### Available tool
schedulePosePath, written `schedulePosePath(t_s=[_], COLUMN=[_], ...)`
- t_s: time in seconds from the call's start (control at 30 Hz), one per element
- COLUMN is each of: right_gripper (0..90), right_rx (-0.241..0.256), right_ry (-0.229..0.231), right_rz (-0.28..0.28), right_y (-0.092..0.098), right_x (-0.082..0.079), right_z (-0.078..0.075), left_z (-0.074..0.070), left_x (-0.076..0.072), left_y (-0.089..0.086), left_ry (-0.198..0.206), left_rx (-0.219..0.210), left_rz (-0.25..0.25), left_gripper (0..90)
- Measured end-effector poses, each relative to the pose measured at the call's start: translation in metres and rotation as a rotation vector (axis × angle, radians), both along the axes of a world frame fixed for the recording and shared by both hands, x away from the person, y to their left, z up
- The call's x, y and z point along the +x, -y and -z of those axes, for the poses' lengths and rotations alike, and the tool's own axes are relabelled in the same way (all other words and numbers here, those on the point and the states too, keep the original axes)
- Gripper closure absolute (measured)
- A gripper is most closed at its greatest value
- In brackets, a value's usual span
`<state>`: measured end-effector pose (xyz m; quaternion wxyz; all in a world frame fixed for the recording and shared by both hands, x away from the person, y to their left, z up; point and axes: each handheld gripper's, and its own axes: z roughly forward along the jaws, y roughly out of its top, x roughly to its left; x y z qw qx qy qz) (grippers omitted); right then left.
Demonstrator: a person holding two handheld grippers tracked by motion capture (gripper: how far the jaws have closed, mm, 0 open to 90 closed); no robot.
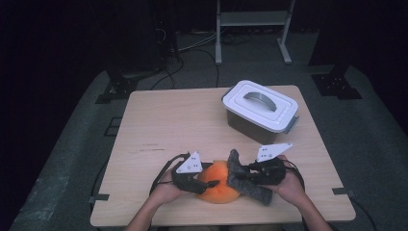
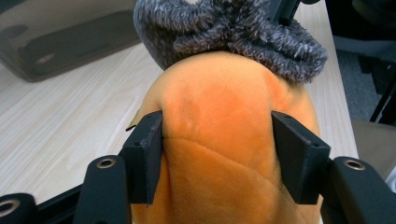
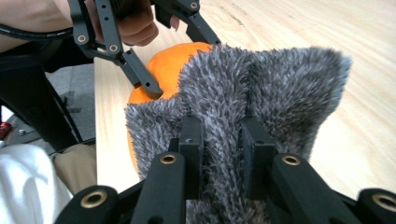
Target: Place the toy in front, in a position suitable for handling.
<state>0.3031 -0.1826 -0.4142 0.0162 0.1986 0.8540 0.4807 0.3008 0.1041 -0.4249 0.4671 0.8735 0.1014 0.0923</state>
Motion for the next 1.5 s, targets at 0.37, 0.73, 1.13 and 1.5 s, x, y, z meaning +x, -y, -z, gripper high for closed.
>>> schedulePosePath(t_s=[0.37, 0.73, 1.13, 1.5], right_gripper=[73.1, 72.7, 73.1, 73.4], right_rx=[-0.069, -0.051, 0.035, -0.049], right_ry=[-0.043, -0.063, -0.054, -0.1], right_rz=[0.031, 0.026, 0.027, 0.08], right_y=[0.015, 0.013, 0.009, 0.022], right_x=[0.004, 0.008, 0.01, 0.01], right_z=[0.009, 0.011, 0.003, 0.014], left_z=[0.001, 0.001, 0.0, 0.005], left_x=[-0.001, -0.005, -0.011, 0.002], left_y=[-0.001, -0.001, 0.001, -0.01], left_ry=[0.0, 0.01, 0.061, -0.035], left_rx=[-0.006, -0.004, 0.009, -0.025], left_rz=[0.006, 0.074, 0.123, 0.048], left_gripper=[40.9, 36.9, 37.5, 37.1])
